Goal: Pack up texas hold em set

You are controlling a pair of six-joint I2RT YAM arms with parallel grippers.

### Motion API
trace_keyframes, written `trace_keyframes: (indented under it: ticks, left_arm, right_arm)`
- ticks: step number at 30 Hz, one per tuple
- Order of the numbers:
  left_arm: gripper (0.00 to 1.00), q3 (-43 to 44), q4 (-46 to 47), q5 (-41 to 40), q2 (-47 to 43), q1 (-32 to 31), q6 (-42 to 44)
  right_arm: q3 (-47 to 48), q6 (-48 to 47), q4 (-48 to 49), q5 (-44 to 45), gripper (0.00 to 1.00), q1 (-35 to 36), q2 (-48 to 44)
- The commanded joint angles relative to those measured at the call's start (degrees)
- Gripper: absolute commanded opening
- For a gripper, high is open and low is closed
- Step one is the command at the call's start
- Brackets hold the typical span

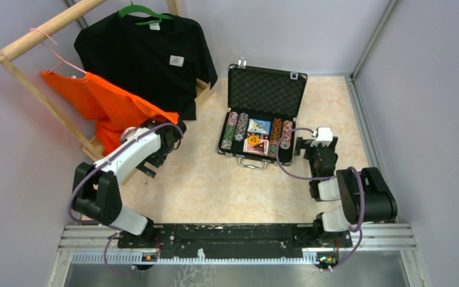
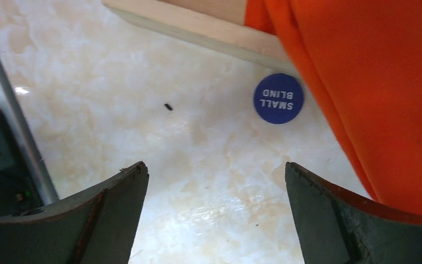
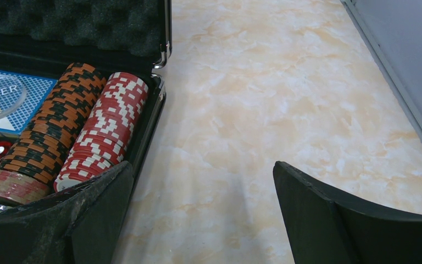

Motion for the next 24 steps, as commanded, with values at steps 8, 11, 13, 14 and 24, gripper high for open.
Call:
trace_keyframes:
  ticks: [8,11,13,14,24]
  left_arm:
    - [0.99,7.00,-9.99,-3.88,0.03,-7.01,-2.44]
    - [0.99,6.90,-9.93,-3.42,-1.11,-8.17,-1.56]
    - [0.99,5.13,-9.91,-2.29,-2.88,-9.23,-1.75]
    - [0.99,4.02,-9.90,-1.56,-3.73,-9.72,-2.23]
    - [0.99,-0.95,-1.75,-1.63,-9.43,-12.92,5.48]
  right_arm:
    - [0.89,0.28,3.89,-0.33,0.99,-0.32,-0.14]
    - [0.88,0.29,3.89,-0.31,0.99,-0.32,-0.10]
    - [0.83,0.28,3.89,-0.31,0.99,-0.32,-0.14]
    - [0.85,0.28,3.89,-0.30,0.99,-0.32,-0.14]
    - [0.89,0.29,3.89,-0.34,0.99,-0.32,-0.14]
